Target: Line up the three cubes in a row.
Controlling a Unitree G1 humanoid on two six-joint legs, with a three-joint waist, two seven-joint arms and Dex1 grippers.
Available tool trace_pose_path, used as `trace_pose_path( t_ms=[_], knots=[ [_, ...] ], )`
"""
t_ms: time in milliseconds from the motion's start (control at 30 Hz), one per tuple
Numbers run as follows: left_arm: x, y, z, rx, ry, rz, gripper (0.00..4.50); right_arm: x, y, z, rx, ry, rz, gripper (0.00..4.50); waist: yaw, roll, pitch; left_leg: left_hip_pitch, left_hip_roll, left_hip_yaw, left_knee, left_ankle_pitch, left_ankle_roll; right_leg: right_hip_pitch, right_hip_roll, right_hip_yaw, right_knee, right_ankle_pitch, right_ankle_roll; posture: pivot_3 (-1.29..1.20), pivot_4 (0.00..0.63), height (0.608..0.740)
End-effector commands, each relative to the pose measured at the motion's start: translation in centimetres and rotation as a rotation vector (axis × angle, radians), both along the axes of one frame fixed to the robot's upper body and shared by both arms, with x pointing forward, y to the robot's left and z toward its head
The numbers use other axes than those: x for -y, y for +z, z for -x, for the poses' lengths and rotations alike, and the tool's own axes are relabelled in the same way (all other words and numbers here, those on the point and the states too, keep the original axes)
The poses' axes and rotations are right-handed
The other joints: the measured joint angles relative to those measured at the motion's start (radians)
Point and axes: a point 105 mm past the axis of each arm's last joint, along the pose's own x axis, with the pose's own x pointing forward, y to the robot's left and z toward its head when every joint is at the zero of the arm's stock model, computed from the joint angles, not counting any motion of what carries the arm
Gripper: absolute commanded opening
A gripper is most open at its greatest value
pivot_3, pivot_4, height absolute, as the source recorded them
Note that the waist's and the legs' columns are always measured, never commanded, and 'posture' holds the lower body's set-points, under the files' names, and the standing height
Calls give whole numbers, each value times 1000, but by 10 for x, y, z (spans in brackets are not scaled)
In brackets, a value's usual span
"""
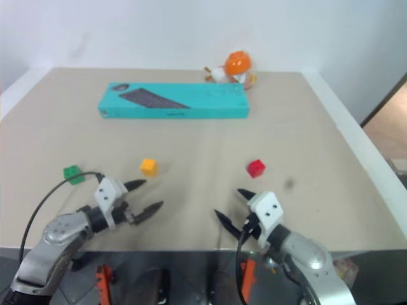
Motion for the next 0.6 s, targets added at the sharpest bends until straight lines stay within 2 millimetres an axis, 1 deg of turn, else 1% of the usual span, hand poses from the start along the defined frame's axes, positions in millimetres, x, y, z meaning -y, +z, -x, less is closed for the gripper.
trace_pose_path(
  t_ms=[33, 100, 233, 533, 600],
  knots=[
    [3, 11, 2, 62, -31, 9, 4456, 3, 10, -1, 27, -10, -16, 4500, 0, 0, 0, 0, 0, 0, 0, 0, 0, 0, 0, 0, 0, 0, 0, 0, 150, 740],
    [8, 15, 5, 67, -70, 61, 4456, 3, 10, -1, 10, -20, -35, 4500, 0, 0, 0, 0, 0, 0, 0, 0, 0, 0, 0, 0, 0, 0, 0, 0, 150, 740],
    [13, 18, 10, 61, -120, 102, 4456, 2, 10, -1, 2, -20, -40, 4500, 0, 0, 0, 0, 0, 0, 0, 0, 0, 0, 0, 0, 0, 0, 0, 0, 150, 740],
    [18, 19, 13, 41, -187, 130, 4456, -1, 12, 0, 27, -14, -27, 4500, 0, 0, 0, 0, 0, 0, 0, 0, 0, 0, 0, 0, 0, 0, 0, 0, 150, 740],
    [21, 21, 17, 53, -242, 120, 4456, -1, 19, -1, 25, -27, -81, 4500, 0, 0, 0, 0, 0, 0, 0, 0, 0, 0, 0, 0, 0, 0, 0, 0, 150, 740]
  ],
)
